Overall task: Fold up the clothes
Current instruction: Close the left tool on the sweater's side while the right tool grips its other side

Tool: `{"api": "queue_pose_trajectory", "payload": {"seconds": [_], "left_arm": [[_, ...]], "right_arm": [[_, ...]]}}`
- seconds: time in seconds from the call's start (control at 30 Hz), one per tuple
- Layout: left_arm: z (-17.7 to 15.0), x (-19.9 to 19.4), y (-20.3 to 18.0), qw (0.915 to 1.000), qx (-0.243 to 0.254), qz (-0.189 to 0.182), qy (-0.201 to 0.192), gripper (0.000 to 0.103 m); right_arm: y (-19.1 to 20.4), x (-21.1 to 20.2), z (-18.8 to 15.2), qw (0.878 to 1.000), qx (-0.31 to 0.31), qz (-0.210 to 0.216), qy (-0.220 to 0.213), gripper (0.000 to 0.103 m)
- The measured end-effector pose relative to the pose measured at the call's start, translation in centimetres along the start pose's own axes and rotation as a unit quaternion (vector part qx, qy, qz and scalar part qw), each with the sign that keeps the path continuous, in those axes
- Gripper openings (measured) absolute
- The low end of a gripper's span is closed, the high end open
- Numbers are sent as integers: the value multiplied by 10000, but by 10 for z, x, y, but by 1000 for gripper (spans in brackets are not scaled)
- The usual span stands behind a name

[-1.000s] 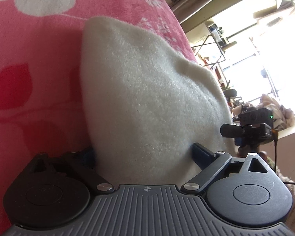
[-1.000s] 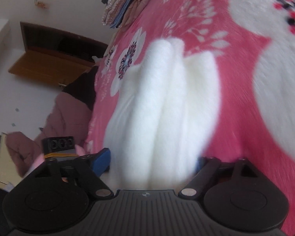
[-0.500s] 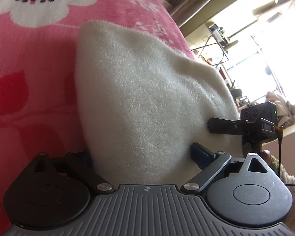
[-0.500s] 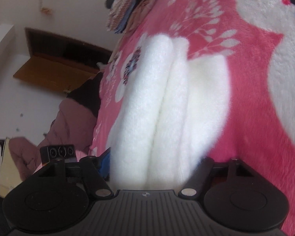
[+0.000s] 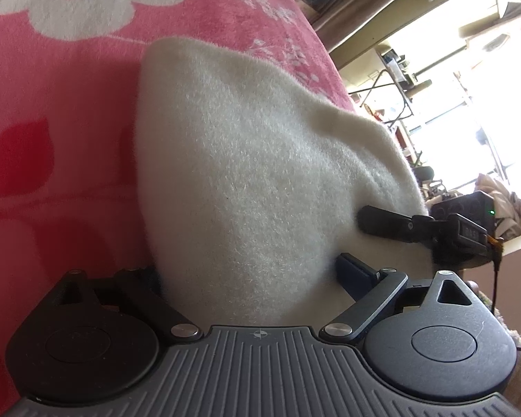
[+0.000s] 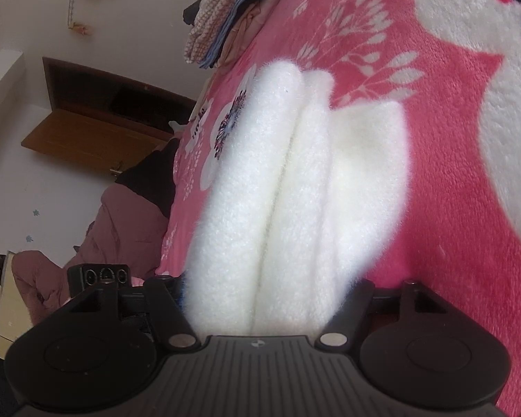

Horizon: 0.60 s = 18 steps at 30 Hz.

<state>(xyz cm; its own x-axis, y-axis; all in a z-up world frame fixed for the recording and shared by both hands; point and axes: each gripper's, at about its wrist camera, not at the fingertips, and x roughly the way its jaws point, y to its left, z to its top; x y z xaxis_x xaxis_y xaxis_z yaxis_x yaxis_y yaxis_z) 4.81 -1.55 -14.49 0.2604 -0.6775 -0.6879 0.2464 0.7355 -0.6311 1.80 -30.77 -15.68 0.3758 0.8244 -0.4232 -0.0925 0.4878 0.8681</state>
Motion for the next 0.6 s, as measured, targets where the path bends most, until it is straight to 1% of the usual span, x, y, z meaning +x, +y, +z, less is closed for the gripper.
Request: {"api": "queue_pose_trajectory", "payload": {"seconds": [0.17,0.4,0.6], "left_arm": [[-1,-4,-7,9998,112,135,-73,89],[1,-15,-14,9997,136,153,-143,84],[4,-30,-25,9990,234,129,-353,84]], "right_arm": [[1,-6,-5,9997,-84,-128,-173,66],[27,-11,-10,9981,-311,-406,-347,65],[49,-20,-17,9960,-428,-505,-603,65]]}}
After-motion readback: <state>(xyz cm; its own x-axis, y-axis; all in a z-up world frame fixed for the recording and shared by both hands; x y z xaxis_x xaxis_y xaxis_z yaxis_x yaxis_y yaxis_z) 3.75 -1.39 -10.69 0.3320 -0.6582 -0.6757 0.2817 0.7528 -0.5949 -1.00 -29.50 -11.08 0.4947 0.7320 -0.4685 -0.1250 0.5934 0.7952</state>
